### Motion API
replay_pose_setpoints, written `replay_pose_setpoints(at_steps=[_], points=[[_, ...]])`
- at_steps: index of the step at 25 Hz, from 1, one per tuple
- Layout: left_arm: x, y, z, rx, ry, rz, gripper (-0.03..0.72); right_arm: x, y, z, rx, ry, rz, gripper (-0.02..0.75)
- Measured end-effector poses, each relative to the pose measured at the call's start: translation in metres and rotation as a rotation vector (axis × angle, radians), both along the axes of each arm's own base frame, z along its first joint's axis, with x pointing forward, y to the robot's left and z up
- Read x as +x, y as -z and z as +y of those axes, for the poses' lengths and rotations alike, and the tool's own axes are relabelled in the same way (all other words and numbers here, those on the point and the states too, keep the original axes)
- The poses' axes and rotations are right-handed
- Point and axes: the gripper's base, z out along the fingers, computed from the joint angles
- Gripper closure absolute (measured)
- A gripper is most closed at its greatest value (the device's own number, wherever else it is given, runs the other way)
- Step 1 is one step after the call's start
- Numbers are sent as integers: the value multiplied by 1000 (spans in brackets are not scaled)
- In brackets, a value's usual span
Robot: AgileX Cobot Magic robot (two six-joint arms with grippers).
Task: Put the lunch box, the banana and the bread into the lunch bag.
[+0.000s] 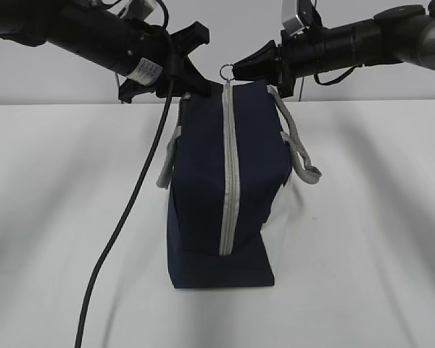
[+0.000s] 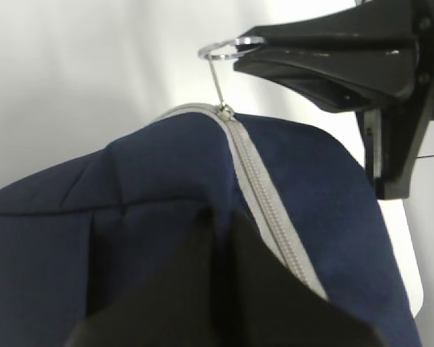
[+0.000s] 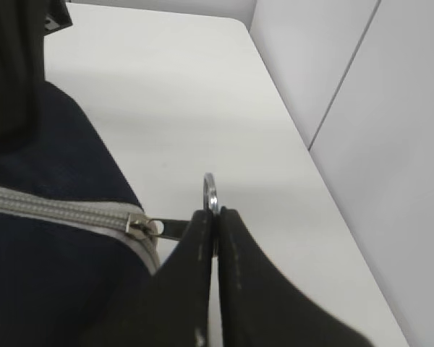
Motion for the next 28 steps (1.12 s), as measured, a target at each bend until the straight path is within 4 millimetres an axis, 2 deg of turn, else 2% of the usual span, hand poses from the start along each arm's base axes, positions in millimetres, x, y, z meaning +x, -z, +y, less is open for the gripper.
replay_pose_setpoints(at_steps=[6,28], points=[[-1,0,0,8,20,-8,680,6,13,0,17,41,15,738],[-3,0,-2,5,58,-22,680,1,16,1,-42,-32,-21,738]])
